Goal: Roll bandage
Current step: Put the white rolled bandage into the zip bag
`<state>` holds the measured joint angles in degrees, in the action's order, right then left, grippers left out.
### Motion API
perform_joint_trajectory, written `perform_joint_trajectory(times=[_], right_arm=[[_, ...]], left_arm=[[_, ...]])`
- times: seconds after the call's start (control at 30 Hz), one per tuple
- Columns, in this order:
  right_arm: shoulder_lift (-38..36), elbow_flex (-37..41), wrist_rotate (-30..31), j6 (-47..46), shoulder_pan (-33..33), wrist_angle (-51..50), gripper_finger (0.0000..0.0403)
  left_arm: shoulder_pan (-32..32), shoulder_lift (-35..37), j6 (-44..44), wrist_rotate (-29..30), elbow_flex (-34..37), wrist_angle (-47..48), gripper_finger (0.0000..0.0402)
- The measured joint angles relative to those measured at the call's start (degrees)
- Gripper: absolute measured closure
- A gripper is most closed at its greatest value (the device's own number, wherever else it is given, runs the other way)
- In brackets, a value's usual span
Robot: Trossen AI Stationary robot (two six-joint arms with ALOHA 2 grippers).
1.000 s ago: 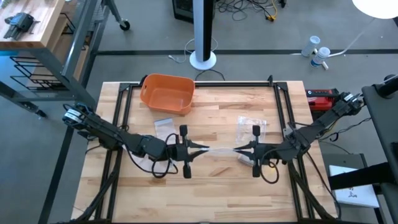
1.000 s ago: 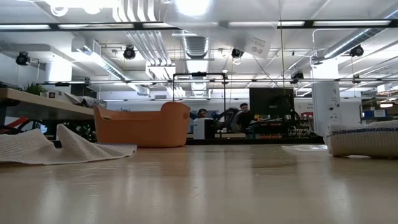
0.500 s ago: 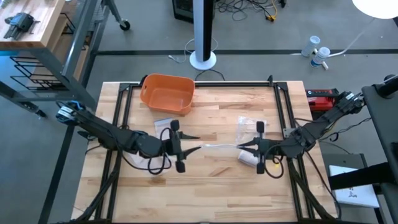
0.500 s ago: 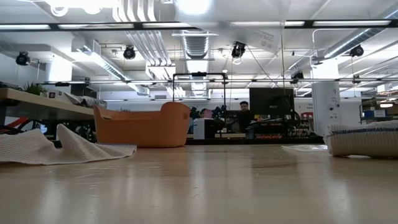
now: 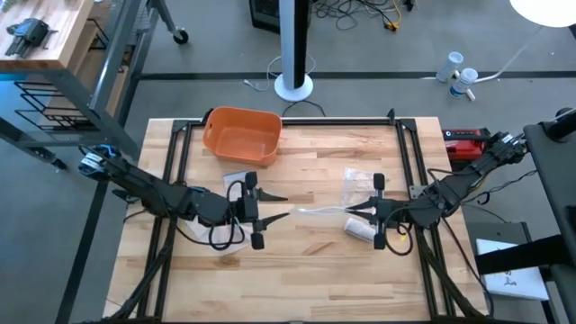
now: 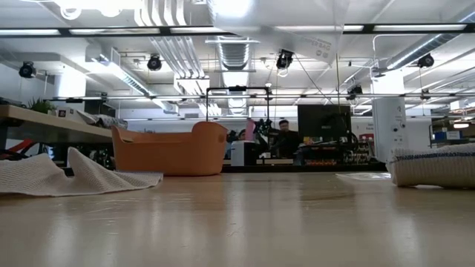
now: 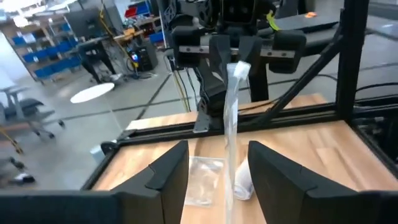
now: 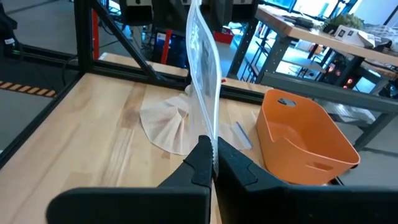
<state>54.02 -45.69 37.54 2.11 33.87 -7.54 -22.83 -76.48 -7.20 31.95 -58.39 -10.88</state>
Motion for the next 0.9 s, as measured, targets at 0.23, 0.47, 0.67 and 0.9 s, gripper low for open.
perform_joint_trajectory(times=[0.23,0.47,0.67,0.9], right_arm=[[0.0,0.0,0.0,0.9,0.0,0.1,0.0403],[0.1,0.0,0.0,1.5,0.0,0.0,0.0403],[0.1,0.0,0.0,1.5,0.0,-0.7,0.0403],[0.1,0.0,0.0,1.5,0.0,-0.5,0.0403]], left_arm=[[0.1,0.0,2.8,2.4,0.0,-0.4,0.0249],[0.1,0.2,1.5,7.4,-0.6,-0.6,0.0224],[0.2,0.2,1.4,5.6,-1.0,-5.5,0.0226],[0.2,-0.1,2.4,4.5,-0.2,-5.3,0.0243]])
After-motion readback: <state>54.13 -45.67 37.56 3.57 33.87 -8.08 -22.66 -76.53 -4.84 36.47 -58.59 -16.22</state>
